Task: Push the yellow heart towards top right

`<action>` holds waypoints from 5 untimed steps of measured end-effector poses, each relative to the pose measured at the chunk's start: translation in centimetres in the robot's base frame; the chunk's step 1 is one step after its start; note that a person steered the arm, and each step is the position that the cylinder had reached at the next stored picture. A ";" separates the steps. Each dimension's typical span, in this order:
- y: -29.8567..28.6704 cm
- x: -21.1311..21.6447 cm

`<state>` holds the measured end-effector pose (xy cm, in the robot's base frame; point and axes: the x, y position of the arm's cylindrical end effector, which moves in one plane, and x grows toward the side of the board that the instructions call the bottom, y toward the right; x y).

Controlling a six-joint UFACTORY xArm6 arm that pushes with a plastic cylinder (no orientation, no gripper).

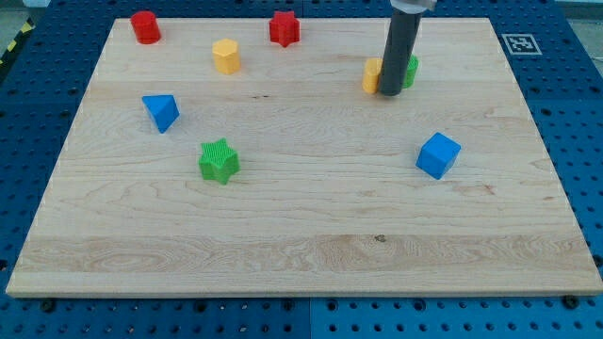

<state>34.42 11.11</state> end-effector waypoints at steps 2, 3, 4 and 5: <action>-6.5 -0.1; -7.8 -1.4; -7.9 -2.5; -7.1 -2.5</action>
<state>31.92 4.03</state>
